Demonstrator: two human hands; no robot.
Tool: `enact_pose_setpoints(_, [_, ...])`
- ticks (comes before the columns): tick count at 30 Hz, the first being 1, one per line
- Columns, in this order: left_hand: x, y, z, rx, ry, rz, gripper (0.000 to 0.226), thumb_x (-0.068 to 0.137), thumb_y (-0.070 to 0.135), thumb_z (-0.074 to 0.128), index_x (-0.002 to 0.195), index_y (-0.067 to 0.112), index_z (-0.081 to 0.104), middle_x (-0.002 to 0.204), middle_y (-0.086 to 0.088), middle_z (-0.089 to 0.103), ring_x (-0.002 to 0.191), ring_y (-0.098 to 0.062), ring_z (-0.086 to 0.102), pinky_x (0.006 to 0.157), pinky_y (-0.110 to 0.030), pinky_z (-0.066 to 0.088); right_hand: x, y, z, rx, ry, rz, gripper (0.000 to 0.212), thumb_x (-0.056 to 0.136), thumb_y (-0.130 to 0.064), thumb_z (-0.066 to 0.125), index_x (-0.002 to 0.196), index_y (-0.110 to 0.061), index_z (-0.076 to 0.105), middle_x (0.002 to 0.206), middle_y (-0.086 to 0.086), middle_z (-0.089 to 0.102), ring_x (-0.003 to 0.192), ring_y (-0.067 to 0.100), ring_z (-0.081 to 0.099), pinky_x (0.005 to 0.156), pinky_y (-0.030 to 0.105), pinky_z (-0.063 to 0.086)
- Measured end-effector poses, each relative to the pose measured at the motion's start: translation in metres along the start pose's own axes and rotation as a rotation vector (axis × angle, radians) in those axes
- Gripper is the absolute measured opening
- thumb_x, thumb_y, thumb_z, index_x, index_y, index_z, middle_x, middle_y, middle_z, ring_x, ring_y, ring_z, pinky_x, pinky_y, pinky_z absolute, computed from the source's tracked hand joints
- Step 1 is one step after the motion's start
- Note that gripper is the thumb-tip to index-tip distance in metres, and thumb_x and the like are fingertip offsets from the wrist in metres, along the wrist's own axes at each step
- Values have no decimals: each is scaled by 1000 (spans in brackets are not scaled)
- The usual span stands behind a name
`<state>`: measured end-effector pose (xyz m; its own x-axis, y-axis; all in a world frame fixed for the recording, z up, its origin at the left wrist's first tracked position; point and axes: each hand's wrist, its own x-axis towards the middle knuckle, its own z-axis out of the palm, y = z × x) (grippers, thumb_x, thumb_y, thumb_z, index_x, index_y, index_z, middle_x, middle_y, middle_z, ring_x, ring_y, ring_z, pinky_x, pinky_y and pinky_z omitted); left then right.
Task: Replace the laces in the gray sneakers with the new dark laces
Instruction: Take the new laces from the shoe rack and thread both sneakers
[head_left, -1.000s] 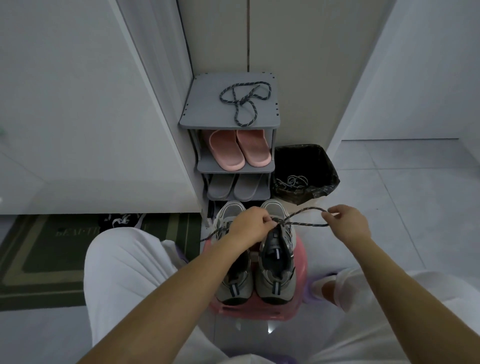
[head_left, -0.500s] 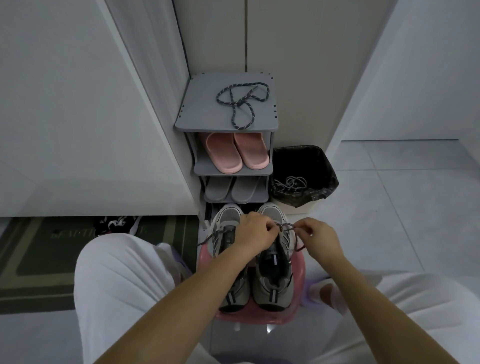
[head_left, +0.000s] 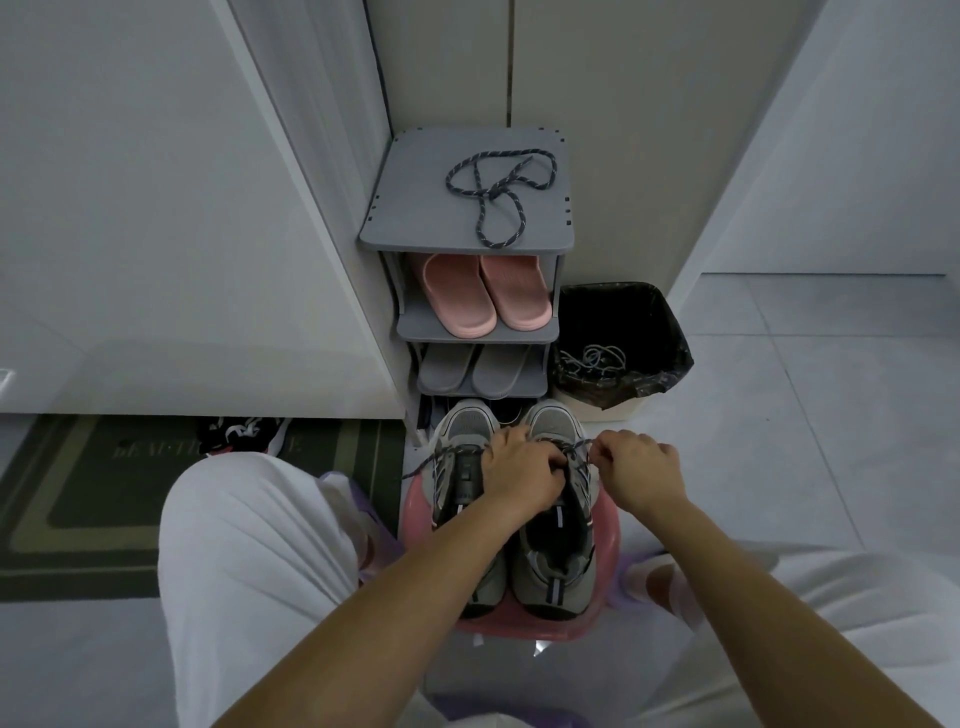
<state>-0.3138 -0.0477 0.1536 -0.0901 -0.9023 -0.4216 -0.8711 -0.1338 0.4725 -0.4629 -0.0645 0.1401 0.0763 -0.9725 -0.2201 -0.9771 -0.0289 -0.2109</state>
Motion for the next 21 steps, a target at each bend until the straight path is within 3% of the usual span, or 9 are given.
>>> enact_pose_setpoints(12, [0, 0, 3, 22, 15, 4, 31, 90, 39, 55, 120, 32, 62, 147, -6, 32, 137, -29, 20, 111, -43, 20, -4, -2, 0, 52, -31, 5, 19, 94, -31, 47, 102, -24, 62, 107, -1, 63, 105, 21, 55, 93, 35, 34])
enact_pose_setpoints(21, [1, 0, 3, 42, 14, 7, 31, 90, 39, 55, 120, 32, 62, 146, -6, 33, 136, -29, 22, 110, -43, 21, -4, -9, -4, -93, -40, -105, 18, 94, -30, 44, 96, -29, 61, 104, -3, 60, 104, 21, 52, 90, 34, 33])
